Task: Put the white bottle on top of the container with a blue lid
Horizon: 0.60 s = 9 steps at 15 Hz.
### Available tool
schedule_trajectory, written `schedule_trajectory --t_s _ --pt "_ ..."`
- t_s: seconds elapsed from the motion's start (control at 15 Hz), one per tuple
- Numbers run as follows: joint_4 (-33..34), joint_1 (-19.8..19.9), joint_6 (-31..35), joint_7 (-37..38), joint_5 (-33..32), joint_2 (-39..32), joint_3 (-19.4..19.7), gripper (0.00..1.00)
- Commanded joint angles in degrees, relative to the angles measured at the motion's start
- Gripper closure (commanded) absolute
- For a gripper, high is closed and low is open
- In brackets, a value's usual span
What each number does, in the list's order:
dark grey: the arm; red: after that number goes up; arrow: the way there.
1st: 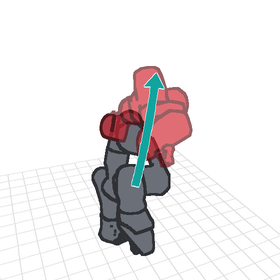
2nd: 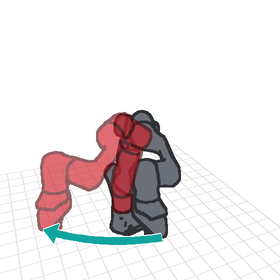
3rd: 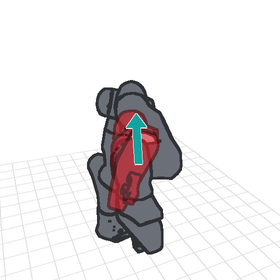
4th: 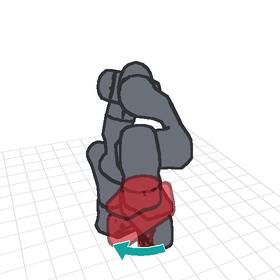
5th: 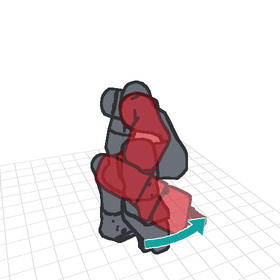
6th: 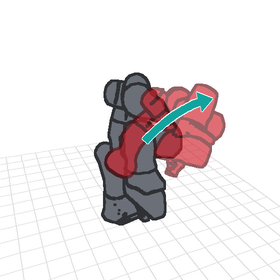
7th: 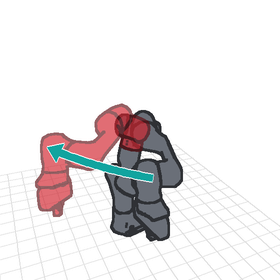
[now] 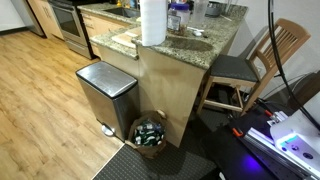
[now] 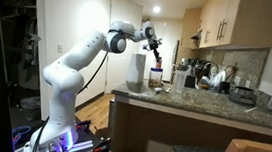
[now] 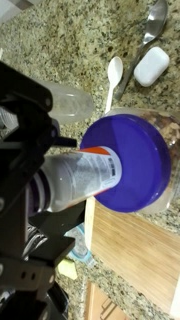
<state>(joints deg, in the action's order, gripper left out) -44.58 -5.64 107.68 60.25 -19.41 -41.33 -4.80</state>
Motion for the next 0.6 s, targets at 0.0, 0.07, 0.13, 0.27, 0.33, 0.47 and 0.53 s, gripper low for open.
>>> schedule_trajectory --t_s 0.0,0.07,0.13,0.27,0.33,0.47,0.53 --pt "-2.3 0.3 -0.2 -0.6 0.5 2.1 -0.7 0.00" --pt "-2.4 0.0 -0.1 -0.6 -0.5 2.6 -0.2 0.00" --pt "-2.4 -0.3 -0.4 -0.3 -1.3 3.0 0.1 0.00" --pt "-3.0 -1.2 -1.2 0.3 -3.6 4.4 1.0 0.00" --pt "-3.4 -1.7 -2.0 0.6 -4.8 5.4 1.3 0.00" --pt "-4.6 -2.7 -4.1 1.1 -7.2 7.3 1.6 0.00" --pt "-0.2 -1.5 -2.3 0.2 -5.8 3.5 0.5 0.00"
